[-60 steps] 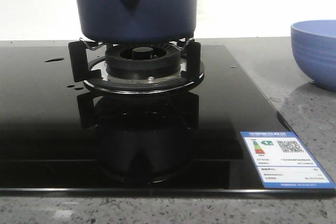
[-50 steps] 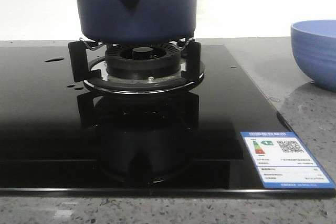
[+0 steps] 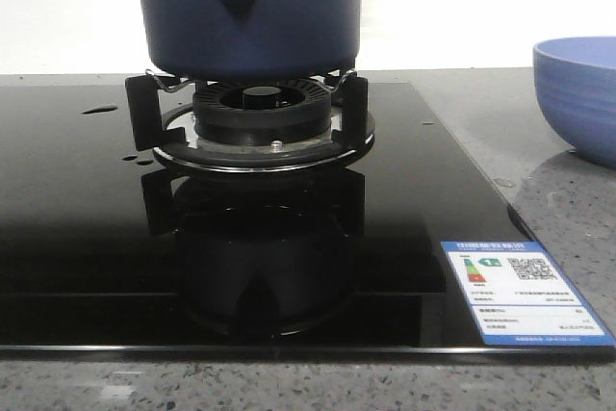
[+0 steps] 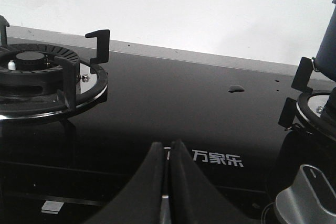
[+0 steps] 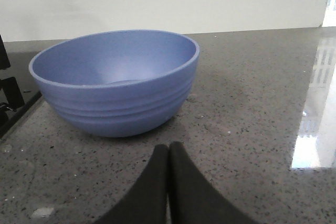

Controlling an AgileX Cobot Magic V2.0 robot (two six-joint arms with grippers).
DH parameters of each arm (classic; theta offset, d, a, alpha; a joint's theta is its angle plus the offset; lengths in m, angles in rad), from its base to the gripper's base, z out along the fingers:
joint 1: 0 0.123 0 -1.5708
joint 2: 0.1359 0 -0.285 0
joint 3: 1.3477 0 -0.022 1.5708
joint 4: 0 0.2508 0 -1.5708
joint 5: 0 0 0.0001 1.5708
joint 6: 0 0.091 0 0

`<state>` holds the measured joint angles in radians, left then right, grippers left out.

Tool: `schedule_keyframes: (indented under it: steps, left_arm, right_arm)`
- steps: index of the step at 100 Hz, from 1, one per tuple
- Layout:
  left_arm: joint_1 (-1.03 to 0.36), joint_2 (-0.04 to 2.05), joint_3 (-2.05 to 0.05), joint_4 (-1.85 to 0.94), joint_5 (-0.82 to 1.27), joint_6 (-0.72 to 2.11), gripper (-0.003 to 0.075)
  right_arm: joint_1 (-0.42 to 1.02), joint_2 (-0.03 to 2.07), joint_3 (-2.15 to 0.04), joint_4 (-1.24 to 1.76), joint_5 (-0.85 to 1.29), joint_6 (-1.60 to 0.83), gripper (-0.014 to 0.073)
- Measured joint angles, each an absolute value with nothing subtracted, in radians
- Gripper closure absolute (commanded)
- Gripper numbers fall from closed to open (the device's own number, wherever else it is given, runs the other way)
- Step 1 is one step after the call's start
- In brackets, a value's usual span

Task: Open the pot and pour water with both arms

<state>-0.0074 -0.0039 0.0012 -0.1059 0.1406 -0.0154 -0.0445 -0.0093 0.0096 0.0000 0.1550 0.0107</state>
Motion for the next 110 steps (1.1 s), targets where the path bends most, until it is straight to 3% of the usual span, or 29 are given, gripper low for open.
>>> schedule_keyframes:
  steps: [45,88,110]
  left_arm:
    - [-0.007,-0.004,0.001,-0.131,0.075,-0.015,0.0739]
    - [-0.007,-0.004,0.001,-0.921,-0.033,-0.017,0.0739]
    - [-0.007,-0.004,-0.071,-0.892,0.059,0.023,0.0739]
  right_arm:
    - [-0.044,-0.009,0.010,0.045,0.036,0.011,0.0661]
    - [-0.044,-0.009,0.010,0.545,-0.007,0.011,0.0658]
    - [-0.044,-0.009,-0.080,0.481,0.153,0.011,0.0645]
